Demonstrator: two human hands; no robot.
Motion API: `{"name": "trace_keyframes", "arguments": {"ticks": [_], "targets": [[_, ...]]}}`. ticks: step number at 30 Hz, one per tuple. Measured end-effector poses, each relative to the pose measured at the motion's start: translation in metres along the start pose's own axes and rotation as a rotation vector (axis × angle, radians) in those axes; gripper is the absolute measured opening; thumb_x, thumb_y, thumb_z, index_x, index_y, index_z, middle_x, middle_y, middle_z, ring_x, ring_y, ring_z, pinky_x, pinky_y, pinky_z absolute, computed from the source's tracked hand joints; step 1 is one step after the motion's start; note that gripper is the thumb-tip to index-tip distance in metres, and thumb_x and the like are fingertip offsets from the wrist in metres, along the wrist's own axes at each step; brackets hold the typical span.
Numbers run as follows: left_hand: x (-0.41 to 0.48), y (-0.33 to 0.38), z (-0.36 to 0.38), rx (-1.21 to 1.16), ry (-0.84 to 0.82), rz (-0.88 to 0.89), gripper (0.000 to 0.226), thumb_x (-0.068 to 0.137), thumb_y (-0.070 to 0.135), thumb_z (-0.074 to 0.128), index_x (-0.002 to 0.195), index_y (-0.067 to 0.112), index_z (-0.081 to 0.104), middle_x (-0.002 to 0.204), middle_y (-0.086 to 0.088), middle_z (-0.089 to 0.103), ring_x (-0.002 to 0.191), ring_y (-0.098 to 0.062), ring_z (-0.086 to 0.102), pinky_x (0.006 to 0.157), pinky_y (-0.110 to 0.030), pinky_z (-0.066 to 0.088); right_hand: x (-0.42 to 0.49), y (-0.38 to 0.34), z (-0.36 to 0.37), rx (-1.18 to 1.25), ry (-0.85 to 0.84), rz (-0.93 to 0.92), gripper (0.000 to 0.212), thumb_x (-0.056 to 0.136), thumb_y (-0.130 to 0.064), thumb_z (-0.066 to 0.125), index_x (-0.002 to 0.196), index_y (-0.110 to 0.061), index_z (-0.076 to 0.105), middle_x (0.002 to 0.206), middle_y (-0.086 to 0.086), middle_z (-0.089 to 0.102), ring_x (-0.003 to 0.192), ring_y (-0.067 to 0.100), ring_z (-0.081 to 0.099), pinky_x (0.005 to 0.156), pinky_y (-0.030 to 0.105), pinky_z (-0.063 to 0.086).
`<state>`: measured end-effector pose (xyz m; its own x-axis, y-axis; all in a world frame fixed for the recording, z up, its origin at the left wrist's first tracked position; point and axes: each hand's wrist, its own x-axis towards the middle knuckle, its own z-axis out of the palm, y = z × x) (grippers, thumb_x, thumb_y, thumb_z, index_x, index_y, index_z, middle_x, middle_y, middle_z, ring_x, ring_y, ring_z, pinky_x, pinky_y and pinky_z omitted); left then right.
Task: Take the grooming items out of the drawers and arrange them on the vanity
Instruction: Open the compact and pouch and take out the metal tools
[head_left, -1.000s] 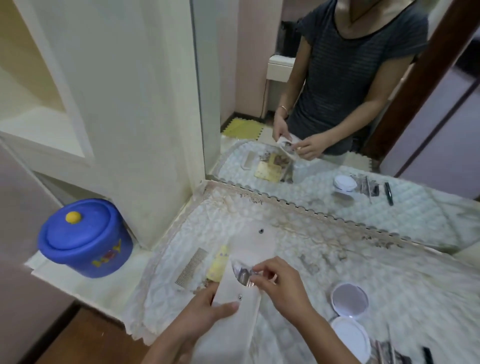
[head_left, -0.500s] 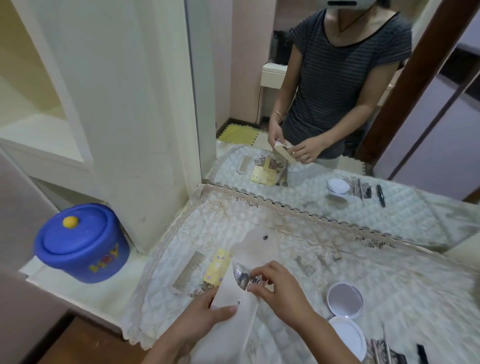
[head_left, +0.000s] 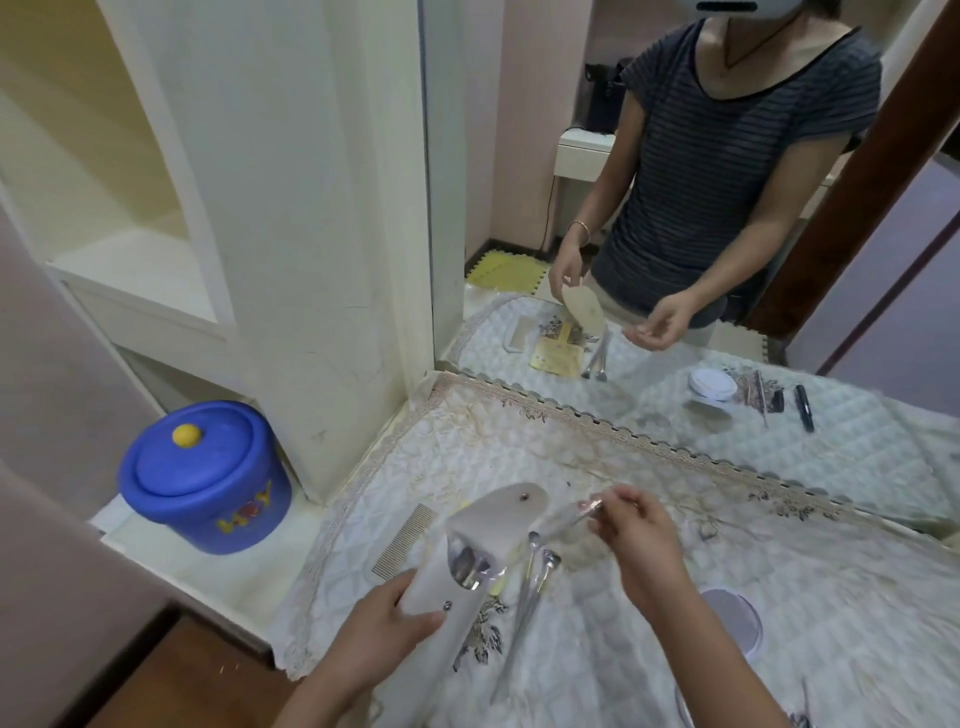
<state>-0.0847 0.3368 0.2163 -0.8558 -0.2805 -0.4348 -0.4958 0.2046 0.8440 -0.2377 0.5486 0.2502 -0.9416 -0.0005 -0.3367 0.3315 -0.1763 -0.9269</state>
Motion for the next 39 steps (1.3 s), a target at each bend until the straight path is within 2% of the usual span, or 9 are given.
{"name": "trace_keyframes", "arguments": {"ticks": [5, 8, 12, 18, 21, 25, 29, 32, 39], "targets": [[-0.006, -0.002, -0.006, -0.124, 0.146, -0.032, 0.019, 0.081, 0.015, 0.067, 0.089, 0.032, 0.061, 0.092, 0.010, 0.069, 0.083, -0.005, 0.065, 0.064, -0.020, 0.049, 0.015, 0.037, -0.018, -0.401, 0.100, 0.067, 0.018, 0.084, -0.003, 0.059, 0.102, -0.001, 0.054, 0.079, 0.013, 0.057, 0.068, 0.025, 0.057, 0.061, 0.036, 0.053], [-0.005, -0.003, -0.005, -0.207, 0.140, -0.073, 0.020, 0.074, 0.023, 0.071, 0.093, 0.026, 0.065, 0.095, 0.004, 0.072, 0.086, -0.013, 0.068, 0.077, -0.034, 0.055, 0.015, 0.069, -0.018, -0.639, 0.087, 0.112, 0.016, 0.080, -0.009, 0.064, 0.095, -0.006, 0.058, 0.080, 0.012, 0.062, 0.080, 0.033, 0.063, 0.081, 0.049, 0.054], [-0.006, -0.003, -0.001, -0.281, 0.095, -0.075, 0.047, 0.050, 0.041, 0.070, 0.094, 0.027, 0.068, 0.096, 0.002, 0.075, 0.090, -0.018, 0.070, 0.087, -0.045, 0.054, 0.009, 0.078, -0.008, -0.747, 0.074, 0.069, 0.020, 0.082, -0.011, 0.064, 0.100, -0.004, 0.061, 0.080, 0.009, 0.061, 0.093, 0.034, 0.063, 0.092, 0.043, 0.049], [-0.001, 0.004, 0.013, -0.398, -0.037, -0.089, 0.055, 0.057, 0.026, 0.075, 0.108, 0.013, 0.062, 0.096, -0.005, 0.075, 0.089, -0.022, 0.070, 0.078, -0.037, 0.057, 0.001, 0.057, 0.005, -0.839, 0.042, -0.159, 0.034, 0.079, -0.008, 0.066, 0.111, 0.000, 0.059, 0.111, 0.019, 0.061, 0.105, 0.031, 0.055, 0.093, 0.038, 0.042], [0.000, 0.015, 0.024, -0.412, -0.167, -0.064, 0.042, 0.064, 0.018, 0.069, 0.105, 0.013, 0.063, 0.094, -0.003, 0.075, 0.084, -0.017, 0.071, 0.066, -0.024, 0.054, -0.012, 0.027, 0.012, -0.600, -0.088, -0.176, 0.032, 0.084, -0.019, 0.064, 0.115, -0.013, 0.057, 0.116, 0.004, 0.059, 0.103, 0.020, 0.055, 0.080, 0.023, 0.044], [0.003, 0.030, 0.036, -0.398, -0.317, -0.019, 0.046, 0.065, 0.022, 0.073, 0.109, 0.014, 0.064, 0.106, -0.007, 0.072, 0.099, -0.023, 0.067, 0.084, -0.033, 0.055, -0.023, -0.016, 0.014, -0.370, -0.271, -0.207, 0.035, 0.084, -0.021, 0.064, 0.117, -0.029, 0.055, 0.104, -0.005, 0.064, 0.092, 0.014, 0.062, 0.079, 0.021, 0.049], [0.011, 0.036, 0.050, -0.398, -0.311, -0.055, 0.039, 0.071, 0.016, 0.074, 0.108, 0.011, 0.064, 0.100, -0.007, 0.074, 0.093, -0.022, 0.069, 0.076, -0.032, 0.057, -0.031, -0.020, -0.001, -0.583, -0.323, -0.428, 0.020, 0.081, -0.020, 0.067, 0.084, -0.040, 0.068, 0.082, -0.022, 0.069, 0.082, -0.003, 0.060, 0.073, 0.009, 0.043], [0.014, 0.043, 0.058, -0.426, -0.318, -0.108, 0.025, 0.081, 0.001, 0.063, 0.105, 0.007, 0.064, 0.089, -0.006, 0.076, 0.076, -0.013, 0.072, 0.058, -0.021, 0.055, -0.040, 0.005, -0.012, -0.885, -0.417, -0.577, 0.021, 0.075, -0.036, 0.059, 0.091, -0.030, 0.071, 0.089, -0.027, 0.062, 0.091, -0.011, 0.053, 0.080, 0.008, 0.040], [0.025, 0.042, 0.083, -0.606, -0.526, -0.218, 0.044, 0.072, 0.017, 0.071, 0.112, 0.000, 0.061, 0.107, -0.026, 0.066, 0.093, -0.032, 0.065, 0.077, -0.035, 0.052, -0.055, 0.048, -0.041, -1.277, -0.281, -0.775, 0.034, 0.084, -0.053, 0.046, 0.106, -0.032, 0.060, 0.107, -0.002, 0.068, 0.103, 0.017, 0.065, 0.079, 0.035, 0.057]]}}
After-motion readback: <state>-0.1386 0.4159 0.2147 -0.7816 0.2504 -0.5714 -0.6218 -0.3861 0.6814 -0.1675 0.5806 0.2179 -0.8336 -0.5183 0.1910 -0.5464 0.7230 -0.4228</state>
